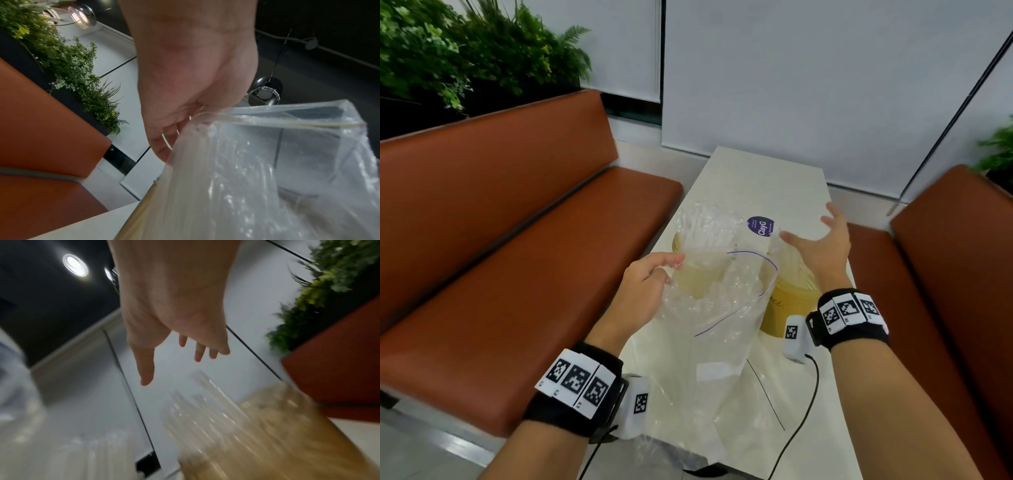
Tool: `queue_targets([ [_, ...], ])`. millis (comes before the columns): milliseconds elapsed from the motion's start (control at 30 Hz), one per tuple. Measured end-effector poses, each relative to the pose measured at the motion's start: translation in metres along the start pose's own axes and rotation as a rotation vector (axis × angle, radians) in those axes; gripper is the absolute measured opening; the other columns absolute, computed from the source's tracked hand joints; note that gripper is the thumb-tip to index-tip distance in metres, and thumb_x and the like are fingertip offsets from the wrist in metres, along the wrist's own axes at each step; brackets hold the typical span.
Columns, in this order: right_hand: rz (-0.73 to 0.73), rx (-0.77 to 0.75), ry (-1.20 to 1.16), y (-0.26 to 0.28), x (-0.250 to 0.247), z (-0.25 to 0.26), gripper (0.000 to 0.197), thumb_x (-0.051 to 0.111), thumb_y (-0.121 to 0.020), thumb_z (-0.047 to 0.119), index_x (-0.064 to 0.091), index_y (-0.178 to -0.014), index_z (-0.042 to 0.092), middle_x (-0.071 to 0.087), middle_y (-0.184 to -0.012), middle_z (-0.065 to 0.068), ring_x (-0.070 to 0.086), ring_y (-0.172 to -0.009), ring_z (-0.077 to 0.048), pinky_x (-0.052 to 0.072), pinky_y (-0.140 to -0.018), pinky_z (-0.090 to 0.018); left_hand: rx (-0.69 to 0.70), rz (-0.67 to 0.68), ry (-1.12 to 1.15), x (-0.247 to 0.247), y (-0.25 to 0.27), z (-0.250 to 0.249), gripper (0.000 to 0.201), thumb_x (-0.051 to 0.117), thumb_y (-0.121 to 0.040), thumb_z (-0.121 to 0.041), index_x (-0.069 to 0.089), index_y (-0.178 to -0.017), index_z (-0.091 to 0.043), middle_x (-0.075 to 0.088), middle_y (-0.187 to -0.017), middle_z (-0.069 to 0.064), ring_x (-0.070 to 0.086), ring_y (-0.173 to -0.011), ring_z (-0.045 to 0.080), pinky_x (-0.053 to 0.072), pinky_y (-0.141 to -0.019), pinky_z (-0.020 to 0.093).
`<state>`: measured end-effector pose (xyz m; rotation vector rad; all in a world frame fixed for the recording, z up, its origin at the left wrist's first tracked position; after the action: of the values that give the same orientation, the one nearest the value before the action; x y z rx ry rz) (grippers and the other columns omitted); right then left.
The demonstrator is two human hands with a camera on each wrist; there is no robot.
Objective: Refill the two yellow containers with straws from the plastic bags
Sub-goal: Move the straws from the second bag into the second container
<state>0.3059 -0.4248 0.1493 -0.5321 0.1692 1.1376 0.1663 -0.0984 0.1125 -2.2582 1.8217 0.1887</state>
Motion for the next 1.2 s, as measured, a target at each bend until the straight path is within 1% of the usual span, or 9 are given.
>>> queue_targets([
  [133, -0.090, -0.439, 0.017, 0.031, -0.006, 0.103, 0.037, 0.075, -0.084, 0.025, 0.063, -0.119, 0.023, 0.062, -0.117, 0.000, 0.059, -0.106, -0.015, 0.050, -0.089, -0.029, -0.040, -0.001, 0.129, 0.004, 0.002, 0.002, 0.047, 0.037, -0.099, 0.000, 0.073, -0.121, -0.022, 0.072, -0.114, -0.010, 0.066, -0.100, 0.012, 0.046, -0.081, 0.026],
  [200, 0.143, -0.578, -0.044, 0.059, 0.021, 0.144, 0.011, 0.070, -0.088, 0.016, 0.071, -0.098, 0.021, 0.070, -0.095, 0.004, 0.062, -0.077, -0.005, 0.050, -0.068, -0.022, -0.058, 0.007, 0.177, 0.006, 0.005, 0.001, 0.046, 0.037, -0.100, -0.002, 0.072, -0.121, -0.023, 0.072, -0.117, -0.009, 0.067, -0.107, 0.013, 0.047, -0.085, 0.028],
  [333, 1.075, -0.493, 0.381, 0.137, 0.112, 0.135, 0.034, 0.078, -0.083, 0.022, 0.071, -0.116, 0.023, 0.070, -0.107, 0.011, 0.067, -0.079, -0.006, 0.052, -0.075, -0.021, -0.077, 0.013, 0.256, 0.007, 0.007, -0.001, 0.042, 0.041, -0.098, -0.002, 0.070, -0.123, -0.019, 0.071, -0.123, -0.008, 0.065, -0.116, 0.009, 0.046, -0.093, 0.024],
  [433, 1.336, -0.508, 0.587, 0.176, 0.134, 0.112, 0.071, 0.086, -0.074, 0.036, 0.054, -0.137, 0.028, 0.058, -0.122, 0.014, 0.059, -0.083, 0.001, 0.045, -0.077, -0.014, -0.100, 0.013, 0.275, 0.006, 0.006, 0.006, 0.043, 0.039, -0.099, -0.004, 0.068, -0.126, -0.019, 0.070, -0.123, -0.004, 0.065, -0.113, 0.007, 0.048, -0.086, 0.016],
  [667, 1.141, -0.632, 0.507, 0.196, 0.152, 0.112, 0.053, 0.083, -0.071, 0.049, 0.059, -0.112, 0.025, 0.063, -0.108, 0.011, 0.060, -0.093, -0.007, 0.053, -0.086, -0.035, -0.163, -0.020, 0.446, 0.004, 0.009, 0.013, 0.041, 0.034, -0.101, -0.003, 0.065, -0.127, -0.011, 0.066, -0.101, -0.001, 0.064, -0.077, -0.003, 0.054, -0.072, 0.012],
  [867, 1.111, -0.584, 0.449, 0.177, 0.140, 0.112, 0.027, 0.074, -0.086, 0.042, 0.060, -0.102, 0.026, 0.061, -0.104, 0.007, 0.048, -0.067, 0.007, 0.041, -0.072, -0.022, -0.147, -0.001, 0.362, -0.002, 0.013, 0.009, 0.043, 0.036, -0.102, -0.002, 0.067, -0.127, -0.017, 0.068, -0.125, -0.002, 0.067, -0.103, 0.003, 0.056, -0.070, 0.015],
  [1000, 1.064, -0.548, 0.387, 0.162, 0.132, 0.113, 0.012, 0.070, -0.091, 0.033, 0.061, -0.096, 0.027, 0.058, -0.097, 0.015, 0.051, -0.065, 0.022, 0.034, -0.063, -0.012, -0.116, 0.039, 0.276, -0.003, 0.009, 0.013, 0.041, 0.041, -0.101, -0.009, 0.069, -0.126, -0.025, 0.068, -0.130, -0.008, 0.064, -0.119, 0.011, 0.054, -0.097, 0.033],
  [1100, 0.989, -0.567, 0.343, 0.148, 0.124, 0.126, 0.014, 0.066, -0.094, 0.034, 0.063, -0.103, 0.024, 0.064, -0.098, 0.011, 0.052, -0.062, 0.019, 0.036, -0.062, -0.015, -0.073, 0.138, 0.238, 0.002, 0.012, 0.013, 0.040, 0.055, -0.093, -0.027, 0.064, -0.132, -0.030, 0.064, -0.134, -0.015, 0.057, -0.126, 0.005, 0.045, -0.111, 0.041],
  [1200, 0.930, -0.603, 0.269, 0.138, 0.112, 0.155, 0.016, 0.065, -0.096, 0.030, 0.065, -0.105, 0.016, 0.066, -0.098, 0.006, 0.053, -0.064, 0.018, 0.039, -0.060, -0.011, -0.037, 0.179, 0.133, 0.007, 0.016, 0.010, 0.069, 0.082, -0.074, -0.052, 0.058, -0.136, -0.033, 0.058, -0.135, -0.020, 0.054, -0.125, -0.001, 0.045, -0.104, 0.027],
])
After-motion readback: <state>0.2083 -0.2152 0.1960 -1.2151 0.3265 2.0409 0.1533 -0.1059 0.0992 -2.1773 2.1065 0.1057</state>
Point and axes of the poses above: each hand's wrist, its own y-axis away from the middle knuckle, its own x-axis out of the palm, z = x × y, the point moved 9 cm from there along -y, towards the middle knuckle
